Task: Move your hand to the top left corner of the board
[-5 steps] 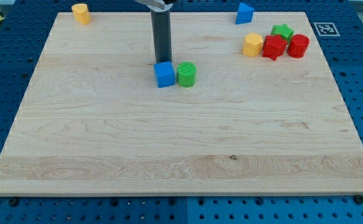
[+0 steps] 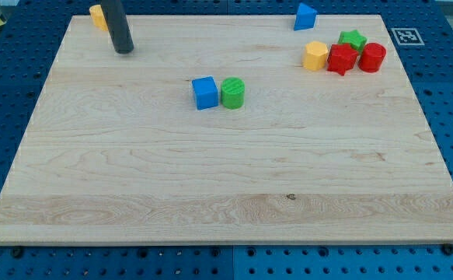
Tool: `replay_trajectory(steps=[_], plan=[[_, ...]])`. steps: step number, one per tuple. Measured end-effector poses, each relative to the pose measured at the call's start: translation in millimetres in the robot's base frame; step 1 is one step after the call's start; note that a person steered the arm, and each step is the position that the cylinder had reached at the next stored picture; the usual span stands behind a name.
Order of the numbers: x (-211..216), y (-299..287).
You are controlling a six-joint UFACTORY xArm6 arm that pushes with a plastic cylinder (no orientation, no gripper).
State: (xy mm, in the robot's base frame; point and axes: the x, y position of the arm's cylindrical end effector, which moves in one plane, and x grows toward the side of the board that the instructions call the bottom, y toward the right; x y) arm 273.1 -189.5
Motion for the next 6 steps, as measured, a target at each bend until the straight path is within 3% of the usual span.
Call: replay_trajectory(steps=[4,6], plan=[[-44,-101],[-75,-116]])
